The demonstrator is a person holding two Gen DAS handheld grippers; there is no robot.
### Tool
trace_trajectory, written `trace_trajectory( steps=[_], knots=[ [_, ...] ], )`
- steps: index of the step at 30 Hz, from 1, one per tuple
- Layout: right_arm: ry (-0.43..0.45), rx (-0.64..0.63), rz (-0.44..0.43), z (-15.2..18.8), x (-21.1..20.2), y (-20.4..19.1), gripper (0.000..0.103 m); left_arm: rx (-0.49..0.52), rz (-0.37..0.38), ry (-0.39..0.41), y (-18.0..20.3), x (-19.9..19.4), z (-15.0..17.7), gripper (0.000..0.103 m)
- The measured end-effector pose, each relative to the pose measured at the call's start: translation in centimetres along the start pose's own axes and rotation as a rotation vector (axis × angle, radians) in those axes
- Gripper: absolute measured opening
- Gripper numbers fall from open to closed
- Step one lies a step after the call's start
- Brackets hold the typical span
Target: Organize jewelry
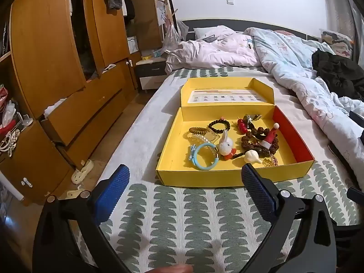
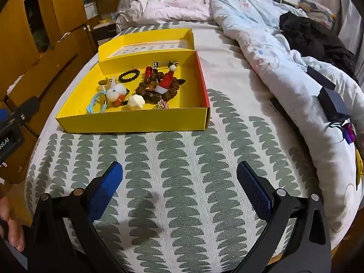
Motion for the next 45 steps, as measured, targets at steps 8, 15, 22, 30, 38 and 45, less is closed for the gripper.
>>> trace_trajectory(
  steps=[8,15,22,30,38,45],
  knots=[
    [0.009,0.000,-0.015,0.1,0.0,-0.5,0.100,0.005,-0.004,-0.001,0.0,0.1,0.0,0.097],
    [-0.015,-0.009,-0.016,0.1,1.1,-0.8,0.100,0.019,-0.016,-0.039,0.0,1.3,0.5,0.097],
    [-0.017,-0.011,-0.012,0.2,1.6,-0.9,0.100,0.014,-0.025,-0.051,-0.3,1.7,0.5,0.097],
    [-0.005,-0.014,-0.029,0.1,2.0,-1.1,0.100,0.021,-0.015,-0.054,-0.2,2.0,0.5,0.097],
    [0.089,-0.035,-0.093,-1.7,1.1,-2.3,0.100,0.001,-0.019,-0.060,-0.9,2.8,0.2,0.097],
    [0.150,-0.015,-0.184,-6.8,0.1,-2.1,0.099,-0.039,-0.036,-0.124,-2.3,5.3,-0.7,0.097]
  ],
)
Point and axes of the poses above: each gripper's, at about its wrist camera, not at the fingertips, and x roughly the way its jaws point, y to its right, z to its underside, the point moved 10 cm from there along x, roughly the way its jaws point, and after that the axes turned 3 degrees about -x, right-handed, at the moved point
